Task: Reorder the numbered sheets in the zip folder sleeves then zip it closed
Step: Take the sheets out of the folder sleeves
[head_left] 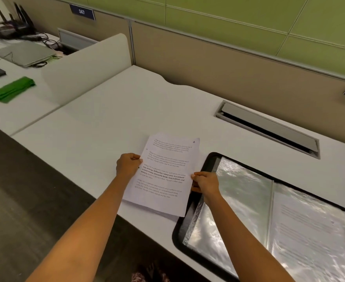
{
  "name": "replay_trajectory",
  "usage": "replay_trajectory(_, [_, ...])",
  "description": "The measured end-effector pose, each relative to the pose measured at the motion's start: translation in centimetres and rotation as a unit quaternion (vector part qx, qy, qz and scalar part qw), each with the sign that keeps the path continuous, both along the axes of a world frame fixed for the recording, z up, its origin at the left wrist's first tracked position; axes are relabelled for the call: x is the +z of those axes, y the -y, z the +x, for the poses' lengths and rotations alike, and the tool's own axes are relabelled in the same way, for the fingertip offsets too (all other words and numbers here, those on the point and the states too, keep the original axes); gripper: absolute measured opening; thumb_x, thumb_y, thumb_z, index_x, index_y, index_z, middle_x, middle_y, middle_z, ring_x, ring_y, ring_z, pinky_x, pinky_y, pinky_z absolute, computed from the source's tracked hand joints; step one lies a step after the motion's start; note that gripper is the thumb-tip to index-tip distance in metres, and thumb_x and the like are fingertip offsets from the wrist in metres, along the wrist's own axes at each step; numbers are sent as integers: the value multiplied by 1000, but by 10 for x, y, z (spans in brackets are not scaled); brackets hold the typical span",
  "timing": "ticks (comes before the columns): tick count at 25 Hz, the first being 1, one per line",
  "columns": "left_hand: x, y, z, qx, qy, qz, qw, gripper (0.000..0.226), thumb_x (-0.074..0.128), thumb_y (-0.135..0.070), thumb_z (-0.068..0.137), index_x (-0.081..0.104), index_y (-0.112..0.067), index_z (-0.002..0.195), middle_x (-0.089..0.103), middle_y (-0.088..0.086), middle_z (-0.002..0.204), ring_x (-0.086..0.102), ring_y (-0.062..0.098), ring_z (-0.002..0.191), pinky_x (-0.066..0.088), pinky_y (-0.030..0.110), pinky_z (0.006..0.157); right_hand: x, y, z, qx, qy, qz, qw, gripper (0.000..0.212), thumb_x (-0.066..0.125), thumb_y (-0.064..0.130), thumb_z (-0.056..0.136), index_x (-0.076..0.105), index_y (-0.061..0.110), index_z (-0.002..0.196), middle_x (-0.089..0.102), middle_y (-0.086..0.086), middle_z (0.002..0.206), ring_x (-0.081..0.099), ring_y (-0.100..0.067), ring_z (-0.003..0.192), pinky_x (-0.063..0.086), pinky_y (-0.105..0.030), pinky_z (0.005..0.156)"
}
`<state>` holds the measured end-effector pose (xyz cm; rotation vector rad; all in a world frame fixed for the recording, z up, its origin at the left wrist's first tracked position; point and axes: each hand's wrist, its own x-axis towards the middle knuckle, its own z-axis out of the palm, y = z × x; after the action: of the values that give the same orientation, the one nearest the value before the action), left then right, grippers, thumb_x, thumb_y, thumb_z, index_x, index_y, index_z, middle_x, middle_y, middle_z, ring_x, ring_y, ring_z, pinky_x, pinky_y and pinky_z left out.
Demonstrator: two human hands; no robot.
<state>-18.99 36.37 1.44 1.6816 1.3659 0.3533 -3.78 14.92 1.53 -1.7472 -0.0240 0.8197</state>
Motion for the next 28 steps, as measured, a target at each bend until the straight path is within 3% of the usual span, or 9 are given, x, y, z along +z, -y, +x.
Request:
replay_trajectory(5, [-3,-3,-3,-40,-41,12,998,22,65,-17,89,68,-14,111,70,7,105,63,22,90,50,33,83,-3,-4,-7,4,13,-38,999,5,66,4,89,65,2,94,68,-12,87,69,-27,77,58,-31,58])
replay_trajectory(14, [-1,5,9,-13,-78,92,993,34,59,-10,91,59,-13,125,64,7,121,61,28,109,49,39,89,-7,6,-1,52,83,-96,991,15,61,5,92,66,3,107,70,-11,84,69,-20,67,58,-26,57])
replay_trajectory(19, [2,26,34,-43,-54,135,988,32,61,-12,91,60,-14,123,65,6,121,62,27,106,52,40,90,2,30,21,-6,139,-80,987,19,53,-2,92,69,4,100,70,-12,77,67,-20,59,57,-26,52])
replay_trajectory(21, [4,41,51,-65,-44,143,987,31,60,-12,91,61,-15,122,65,5,120,62,26,106,52,41,91,4,50,35,-28,178,-87,980,23,52,-4,91,71,6,100,72,-13,83,68,-19,64,59,-29,59])
replay_trajectory(24, [5,73,84,-117,-24,151,981,30,60,-12,91,62,-16,121,65,3,119,61,24,105,51,42,91,4,92,59,-37,265,-133,954,20,58,4,91,72,9,106,72,-7,101,67,-19,90,54,-32,86])
replay_trajectory(28, [1,125,132,-201,16,141,969,28,61,-14,91,63,-16,119,65,3,117,61,22,104,50,43,92,-3,160,92,-49,307,-195,930,26,60,11,91,67,12,116,66,-8,118,61,-24,109,47,-36,93])
